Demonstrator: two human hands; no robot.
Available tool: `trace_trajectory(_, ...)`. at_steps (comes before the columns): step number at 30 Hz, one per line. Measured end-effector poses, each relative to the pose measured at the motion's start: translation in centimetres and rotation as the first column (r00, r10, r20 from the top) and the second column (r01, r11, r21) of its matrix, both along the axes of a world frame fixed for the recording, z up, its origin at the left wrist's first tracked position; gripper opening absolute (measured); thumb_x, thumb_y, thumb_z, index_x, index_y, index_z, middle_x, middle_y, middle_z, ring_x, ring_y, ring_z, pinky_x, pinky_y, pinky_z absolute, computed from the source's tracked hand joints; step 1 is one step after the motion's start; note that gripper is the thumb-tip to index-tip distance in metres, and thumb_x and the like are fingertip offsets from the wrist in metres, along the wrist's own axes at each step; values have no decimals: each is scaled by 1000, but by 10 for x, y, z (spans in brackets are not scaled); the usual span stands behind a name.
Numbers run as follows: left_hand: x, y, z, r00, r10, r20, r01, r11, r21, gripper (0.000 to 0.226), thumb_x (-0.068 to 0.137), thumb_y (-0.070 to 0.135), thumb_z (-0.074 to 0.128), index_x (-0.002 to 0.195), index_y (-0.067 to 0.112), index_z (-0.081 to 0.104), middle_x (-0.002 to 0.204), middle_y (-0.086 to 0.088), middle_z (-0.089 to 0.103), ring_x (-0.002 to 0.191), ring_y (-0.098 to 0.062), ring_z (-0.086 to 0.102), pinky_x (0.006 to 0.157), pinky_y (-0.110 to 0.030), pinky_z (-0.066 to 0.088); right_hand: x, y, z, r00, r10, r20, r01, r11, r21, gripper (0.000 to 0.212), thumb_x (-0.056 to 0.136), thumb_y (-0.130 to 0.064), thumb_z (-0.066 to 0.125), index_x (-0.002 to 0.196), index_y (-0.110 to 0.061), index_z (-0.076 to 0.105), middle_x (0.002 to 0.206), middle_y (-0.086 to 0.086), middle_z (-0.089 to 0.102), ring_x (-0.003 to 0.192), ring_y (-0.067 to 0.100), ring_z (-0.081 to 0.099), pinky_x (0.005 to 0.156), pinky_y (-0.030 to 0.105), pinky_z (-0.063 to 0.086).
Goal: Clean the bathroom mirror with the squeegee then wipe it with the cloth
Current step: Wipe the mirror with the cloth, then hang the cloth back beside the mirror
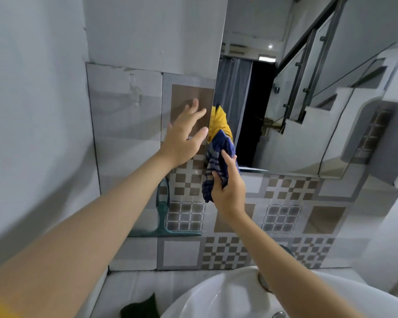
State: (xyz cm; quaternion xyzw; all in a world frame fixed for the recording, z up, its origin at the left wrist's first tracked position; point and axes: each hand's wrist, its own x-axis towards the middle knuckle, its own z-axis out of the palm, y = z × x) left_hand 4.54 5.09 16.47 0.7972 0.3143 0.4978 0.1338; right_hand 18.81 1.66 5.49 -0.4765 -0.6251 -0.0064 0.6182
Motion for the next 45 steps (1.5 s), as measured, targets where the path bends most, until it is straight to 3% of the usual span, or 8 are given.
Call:
trace_trajectory(2,-5,-20,2,988,-128,84,140,977,-158,39,96,25,45,135,21,47,144,2,46,133,-10,40,102,-12,33,1,-12,7,998,55,11,-55,998,-19,53,93,-4,57,142,-17,41,142,5,50,134,21,44,104,40,45)
trace_trajectory(7,-15,-53,0,976,-136,171,167,968,-185,22,89,20,60,108,12,67,97,-9,71,83,-15,69,75,-21,56,-8,-36,22,991,114,68,-111,993,-44,59,89,-1,61,142,-19,41,132,-11,48,119,4,49,93,2,39)
trace_trajectory(13,-35,-73,8,979,-96,179,135,966,-220,16,89,22,61,98,14,71,89,-2,72,87,-15,69,77,-23,54,-19,-52,41,943,329,51,-322,940,-116,60,85,-15,61,141,-25,42,141,-4,52,137,19,40,109,46,41)
trace_trajectory(18,-58,-79,10,964,-50,261,107,971,-212,15,83,18,68,92,29,70,94,10,70,91,-4,66,85,-23,51,-32,-61,71,897,442,5,-439,892,-110,45,87,-24,55,132,-21,56,119,4,67,112,16,61,97,45,50)
trace_trajectory(23,-83,-84,15,946,-38,321,126,958,-259,30,77,-1,71,100,18,69,104,-3,70,88,-18,71,79,-28,56,-49,-59,102,902,429,43,-429,903,-24,27,92,-27,60,117,-21,66,83,4,72,71,22,67,57,39,52)
trace_trajectory(30,-105,-81,38,952,206,225,-197,978,-63,32,85,-7,54,91,17,75,89,-1,74,82,-7,68,81,-16,53,-58,-44,144,928,288,235,-318,942,105,23,82,-8,73,105,-14,73,91,-10,70,85,-2,66,76,9,50)
trace_trajectory(35,-114,-73,55,917,373,140,-390,912,128,25,81,-1,60,98,13,72,96,1,65,85,-11,59,72,-2,40,-65,-28,175,803,65,592,-258,934,248,31,86,3,58,110,-12,72,86,9,64,77,24,59,58,39,52)
trace_trajectory(45,-131,-44,89,872,488,39,-486,855,182,45,78,-12,50,117,8,62,104,1,51,94,-12,51,77,-11,37,-103,3,219,680,-33,732,11,999,34,47,95,-26,55,140,-24,44,115,12,49,96,31,55,69,35,43)
